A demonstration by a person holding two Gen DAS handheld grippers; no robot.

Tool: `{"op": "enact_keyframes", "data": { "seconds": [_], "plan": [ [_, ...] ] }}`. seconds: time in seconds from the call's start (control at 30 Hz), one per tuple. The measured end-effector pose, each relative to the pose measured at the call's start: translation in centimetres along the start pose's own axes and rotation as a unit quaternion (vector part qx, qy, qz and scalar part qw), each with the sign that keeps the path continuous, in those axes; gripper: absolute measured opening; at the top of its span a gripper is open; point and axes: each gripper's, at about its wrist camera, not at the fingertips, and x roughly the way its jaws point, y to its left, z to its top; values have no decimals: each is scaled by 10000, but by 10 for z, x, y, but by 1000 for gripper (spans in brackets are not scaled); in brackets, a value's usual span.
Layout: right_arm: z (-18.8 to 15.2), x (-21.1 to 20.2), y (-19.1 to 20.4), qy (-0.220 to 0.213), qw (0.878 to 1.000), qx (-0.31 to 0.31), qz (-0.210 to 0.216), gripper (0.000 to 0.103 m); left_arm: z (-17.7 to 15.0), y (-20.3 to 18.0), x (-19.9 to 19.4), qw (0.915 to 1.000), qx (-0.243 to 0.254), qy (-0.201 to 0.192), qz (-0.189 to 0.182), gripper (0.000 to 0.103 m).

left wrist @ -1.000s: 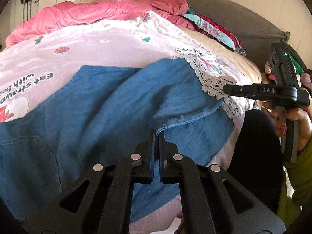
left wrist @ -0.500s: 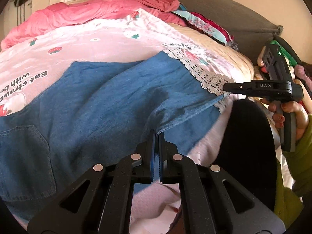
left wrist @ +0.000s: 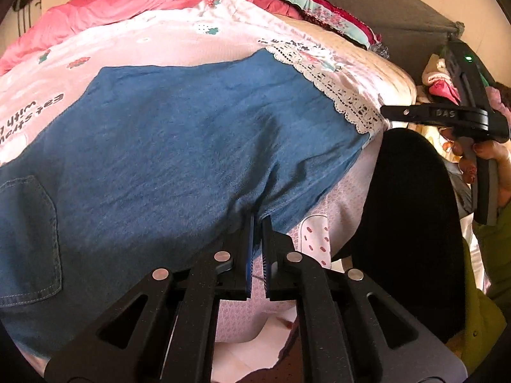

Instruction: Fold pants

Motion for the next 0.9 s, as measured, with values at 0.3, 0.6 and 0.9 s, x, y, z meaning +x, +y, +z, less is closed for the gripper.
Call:
{"op": "enact_keyframes", "data": {
  "seconds": [0.3,0.6,0.9],
  "plan": [
    [7,17,79,-36,9882,-1331,757,46,-8,12,-29,9991,-378,-150,-104,16],
    [-4,59,77,663,9843,-1572,461,50,-44,119,-138,9604,-2017,-937,1677,55],
    [-3,57,78,658,9851,-1492,548,55,-52,180,-129,9272,-2812,-751,2358,59]
  ]
}}
